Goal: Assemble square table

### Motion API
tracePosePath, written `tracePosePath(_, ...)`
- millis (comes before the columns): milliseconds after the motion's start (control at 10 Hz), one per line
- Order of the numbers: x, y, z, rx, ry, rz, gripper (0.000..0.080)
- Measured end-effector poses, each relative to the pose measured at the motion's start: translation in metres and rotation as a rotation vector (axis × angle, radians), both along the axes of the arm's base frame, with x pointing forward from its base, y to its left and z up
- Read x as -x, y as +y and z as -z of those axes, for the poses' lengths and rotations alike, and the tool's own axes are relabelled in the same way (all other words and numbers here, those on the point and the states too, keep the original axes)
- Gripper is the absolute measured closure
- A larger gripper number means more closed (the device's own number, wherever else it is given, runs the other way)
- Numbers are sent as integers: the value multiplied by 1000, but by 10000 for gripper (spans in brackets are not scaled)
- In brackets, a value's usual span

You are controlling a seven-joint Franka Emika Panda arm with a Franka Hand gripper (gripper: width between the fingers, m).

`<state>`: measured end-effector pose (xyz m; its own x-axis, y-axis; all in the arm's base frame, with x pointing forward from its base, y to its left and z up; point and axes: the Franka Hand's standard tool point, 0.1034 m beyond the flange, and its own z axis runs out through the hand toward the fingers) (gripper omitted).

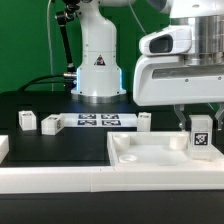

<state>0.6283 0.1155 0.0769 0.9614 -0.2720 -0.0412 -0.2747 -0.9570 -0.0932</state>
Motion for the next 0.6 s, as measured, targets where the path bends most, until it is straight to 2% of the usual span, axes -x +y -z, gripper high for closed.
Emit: tracePosePath(600, -1, 0, 1, -5, 47, 565, 505)
